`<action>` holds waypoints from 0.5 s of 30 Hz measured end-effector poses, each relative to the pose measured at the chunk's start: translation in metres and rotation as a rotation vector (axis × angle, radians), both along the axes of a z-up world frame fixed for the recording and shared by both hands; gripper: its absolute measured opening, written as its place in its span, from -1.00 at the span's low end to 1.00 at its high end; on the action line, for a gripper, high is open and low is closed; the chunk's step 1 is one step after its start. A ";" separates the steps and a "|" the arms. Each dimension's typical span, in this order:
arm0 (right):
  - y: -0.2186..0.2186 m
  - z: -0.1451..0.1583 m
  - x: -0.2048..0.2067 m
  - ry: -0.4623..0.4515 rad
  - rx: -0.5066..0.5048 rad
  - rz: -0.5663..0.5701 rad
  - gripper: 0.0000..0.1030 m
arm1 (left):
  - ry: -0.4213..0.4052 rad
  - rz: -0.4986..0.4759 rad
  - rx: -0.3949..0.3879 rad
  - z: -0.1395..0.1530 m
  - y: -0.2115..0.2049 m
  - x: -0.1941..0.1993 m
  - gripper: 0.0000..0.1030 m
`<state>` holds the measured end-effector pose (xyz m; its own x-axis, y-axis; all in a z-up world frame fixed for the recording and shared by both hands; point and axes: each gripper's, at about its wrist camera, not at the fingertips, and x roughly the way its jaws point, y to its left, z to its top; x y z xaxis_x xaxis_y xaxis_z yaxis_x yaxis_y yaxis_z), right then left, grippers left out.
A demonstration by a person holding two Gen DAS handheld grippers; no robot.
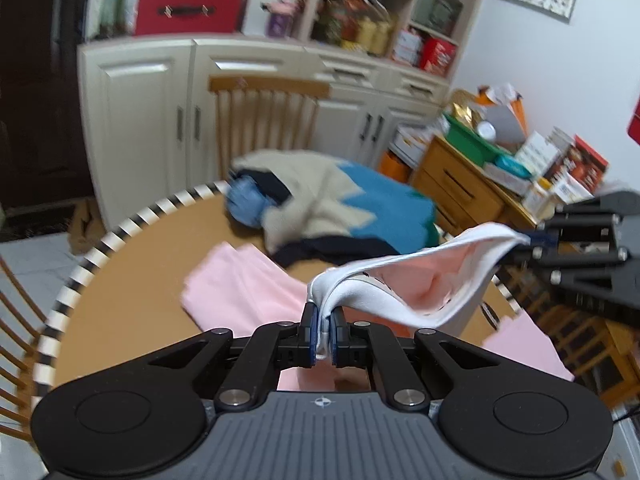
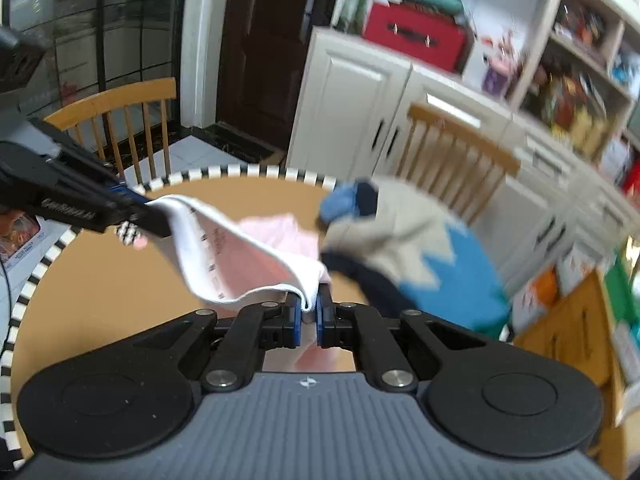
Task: Fold clothes
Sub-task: 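Grasp the white hem with the left gripper while the right gripper holds another hem point, then lift the T-shirt by its hem with both grippers and lay it flat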
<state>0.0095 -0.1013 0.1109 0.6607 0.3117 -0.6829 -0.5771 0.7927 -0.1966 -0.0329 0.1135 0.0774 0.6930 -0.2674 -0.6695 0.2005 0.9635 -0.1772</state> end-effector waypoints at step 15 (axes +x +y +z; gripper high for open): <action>0.085 0.091 0.109 -0.219 0.072 -0.027 -0.88 | -0.240 0.256 0.138 0.138 0.063 0.032 -0.86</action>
<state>0.1183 -0.0159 0.2015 0.7997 0.3345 -0.4986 -0.5051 0.8238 -0.2574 -0.0011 0.1764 0.2154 0.8675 0.0157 -0.4972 -0.0293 0.9994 -0.0196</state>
